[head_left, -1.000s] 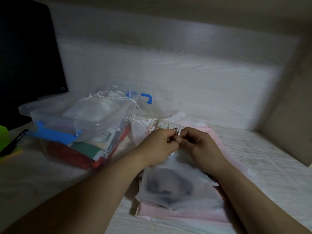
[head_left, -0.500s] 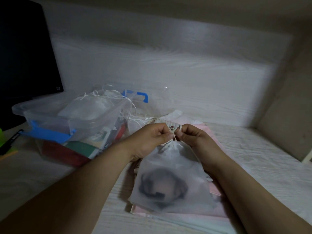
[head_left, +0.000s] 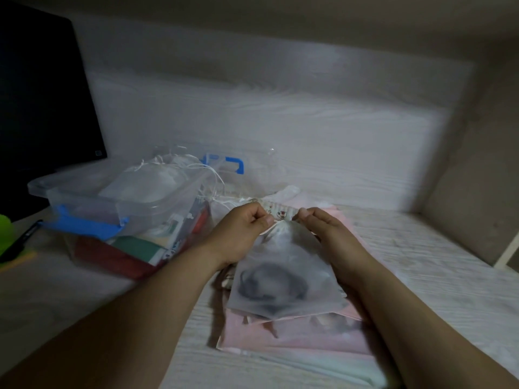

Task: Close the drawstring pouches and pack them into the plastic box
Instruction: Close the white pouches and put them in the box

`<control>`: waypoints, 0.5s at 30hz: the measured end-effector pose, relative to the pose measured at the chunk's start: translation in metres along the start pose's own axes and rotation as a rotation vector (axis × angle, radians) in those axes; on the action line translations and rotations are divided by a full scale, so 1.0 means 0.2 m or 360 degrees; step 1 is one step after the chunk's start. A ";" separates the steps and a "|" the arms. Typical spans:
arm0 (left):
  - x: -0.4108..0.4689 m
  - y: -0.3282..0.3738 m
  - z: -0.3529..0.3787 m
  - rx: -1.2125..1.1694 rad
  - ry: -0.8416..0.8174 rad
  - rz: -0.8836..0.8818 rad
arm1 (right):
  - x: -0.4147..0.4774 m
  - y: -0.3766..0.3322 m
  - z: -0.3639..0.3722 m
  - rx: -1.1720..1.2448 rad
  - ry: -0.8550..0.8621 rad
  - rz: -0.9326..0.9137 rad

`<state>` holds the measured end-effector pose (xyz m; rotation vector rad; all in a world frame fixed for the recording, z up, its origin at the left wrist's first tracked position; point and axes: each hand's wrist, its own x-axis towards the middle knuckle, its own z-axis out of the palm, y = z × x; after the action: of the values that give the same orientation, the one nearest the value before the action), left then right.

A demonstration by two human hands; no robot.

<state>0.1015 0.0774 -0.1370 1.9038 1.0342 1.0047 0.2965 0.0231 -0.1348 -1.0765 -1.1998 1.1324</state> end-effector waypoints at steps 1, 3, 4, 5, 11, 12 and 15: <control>-0.01 0.01 0.00 0.0009 0.0040 -0.0034 | -0.01 0.00 0.00 -0.0073 -0.0038 0.0007; -0.02 0.05 0.01 0.0018 0.0136 -0.0095 | -0.03 0.01 0.02 -0.0287 -0.0003 -0.0021; -0.03 0.08 0.01 0.0013 0.0172 -0.0132 | -0.03 0.02 0.01 -0.0388 0.0063 -0.0042; -0.04 0.12 0.01 0.0004 0.0200 -0.0194 | -0.03 0.01 0.01 -0.0452 0.0151 -0.0051; -0.27 0.34 -0.01 -0.0028 0.0142 -0.0379 | -0.06 -0.05 -0.02 -0.0309 0.0559 -0.0115; -0.32 0.35 -0.02 0.0013 0.0140 -0.0304 | -0.06 -0.07 -0.01 -0.0313 0.0575 -0.0136; -0.41 0.38 -0.05 0.0250 0.0214 -0.0043 | -0.03 -0.17 0.00 -0.0339 0.0595 -0.0157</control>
<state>0.0867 -0.0237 -0.0906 1.9633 1.2451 1.0755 0.2995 0.0124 -0.1019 -1.3091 -1.0752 0.6980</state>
